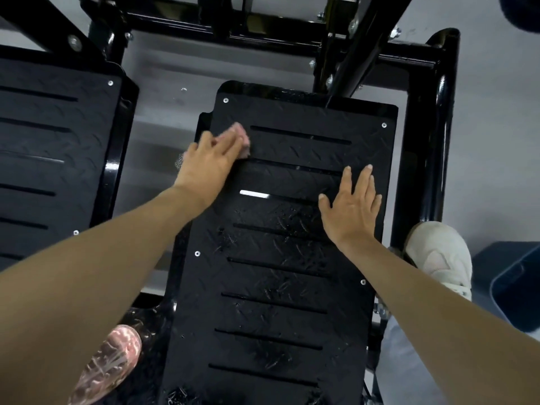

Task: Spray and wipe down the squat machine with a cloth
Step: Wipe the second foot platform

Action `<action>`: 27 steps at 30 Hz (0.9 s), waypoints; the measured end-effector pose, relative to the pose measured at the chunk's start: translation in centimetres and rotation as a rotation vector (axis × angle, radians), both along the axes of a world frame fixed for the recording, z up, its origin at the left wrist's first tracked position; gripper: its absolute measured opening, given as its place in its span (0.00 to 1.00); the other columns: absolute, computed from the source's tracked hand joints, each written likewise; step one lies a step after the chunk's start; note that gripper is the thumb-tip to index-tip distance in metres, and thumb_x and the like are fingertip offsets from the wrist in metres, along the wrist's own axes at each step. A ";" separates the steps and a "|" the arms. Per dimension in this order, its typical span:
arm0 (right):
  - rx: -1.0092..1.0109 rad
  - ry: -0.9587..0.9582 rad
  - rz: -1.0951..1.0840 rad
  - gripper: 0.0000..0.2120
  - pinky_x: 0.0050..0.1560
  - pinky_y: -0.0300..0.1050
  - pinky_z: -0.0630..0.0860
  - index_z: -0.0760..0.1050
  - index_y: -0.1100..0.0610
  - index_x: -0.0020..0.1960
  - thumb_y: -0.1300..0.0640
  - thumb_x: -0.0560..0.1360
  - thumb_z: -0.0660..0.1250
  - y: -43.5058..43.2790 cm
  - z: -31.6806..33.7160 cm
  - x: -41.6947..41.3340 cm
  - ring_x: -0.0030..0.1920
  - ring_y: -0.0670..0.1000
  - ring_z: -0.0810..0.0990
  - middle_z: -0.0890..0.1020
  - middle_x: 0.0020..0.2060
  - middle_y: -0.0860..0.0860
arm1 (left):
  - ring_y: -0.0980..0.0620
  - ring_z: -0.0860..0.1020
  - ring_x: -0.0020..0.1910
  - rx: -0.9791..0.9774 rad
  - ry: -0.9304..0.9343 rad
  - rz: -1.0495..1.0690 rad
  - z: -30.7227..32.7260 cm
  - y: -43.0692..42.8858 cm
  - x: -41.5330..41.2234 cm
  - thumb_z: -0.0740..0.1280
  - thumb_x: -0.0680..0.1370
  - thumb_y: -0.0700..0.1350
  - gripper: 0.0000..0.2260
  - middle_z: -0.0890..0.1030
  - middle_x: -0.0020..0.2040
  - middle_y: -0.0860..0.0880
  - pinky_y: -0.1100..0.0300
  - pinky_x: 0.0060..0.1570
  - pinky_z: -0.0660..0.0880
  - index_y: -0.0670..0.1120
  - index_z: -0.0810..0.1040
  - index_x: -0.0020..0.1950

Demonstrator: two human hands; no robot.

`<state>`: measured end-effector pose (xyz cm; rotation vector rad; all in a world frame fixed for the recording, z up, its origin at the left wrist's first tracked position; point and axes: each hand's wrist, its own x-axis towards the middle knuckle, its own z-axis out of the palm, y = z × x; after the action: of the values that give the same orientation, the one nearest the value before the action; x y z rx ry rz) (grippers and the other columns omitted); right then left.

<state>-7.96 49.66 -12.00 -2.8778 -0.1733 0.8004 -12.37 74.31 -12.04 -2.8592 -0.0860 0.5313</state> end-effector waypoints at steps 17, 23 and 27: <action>0.044 -0.029 -0.017 0.34 0.76 0.56 0.46 0.41 0.60 0.78 0.47 0.81 0.54 0.6 -0.1 -0.9 0.77 0.57 0.41 0.37 0.76 0.58 | 0.43 0.66 0.57 -0.138 -0.132 0.483 -0.1 -4.8 -2.7 0.60 0.75 0.33 0.33 0.51 0.78 0.45 0.52 0.54 0.72 0.45 0.50 0.78; 0.048 -0.027 -0.041 0.34 0.76 0.56 0.46 0.42 0.61 0.78 0.48 0.81 0.54 0.6 0.0 -1.2 0.77 0.57 0.41 0.37 0.76 0.58 | 0.42 0.64 0.62 -0.161 -0.021 0.092 -0.1 -5.9 -4.6 0.60 0.76 0.37 0.34 0.50 0.78 0.46 0.50 0.60 0.68 0.46 0.46 0.78; 0.062 -0.045 -0.040 0.33 0.76 0.55 0.47 0.42 0.61 0.78 0.49 0.81 0.54 0.5 -0.1 -1.4 0.77 0.57 0.42 0.38 0.76 0.59 | 0.42 0.67 0.58 -0.100 -0.146 0.507 -0.4 -5.3 -4.4 0.62 0.74 0.35 0.33 0.55 0.76 0.47 0.52 0.50 0.72 0.46 0.53 0.76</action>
<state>-9.32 50.11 -12.06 -2.8332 -0.1427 0.7112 -16.78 69.01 -12.40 -2.9627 -0.8458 0.4199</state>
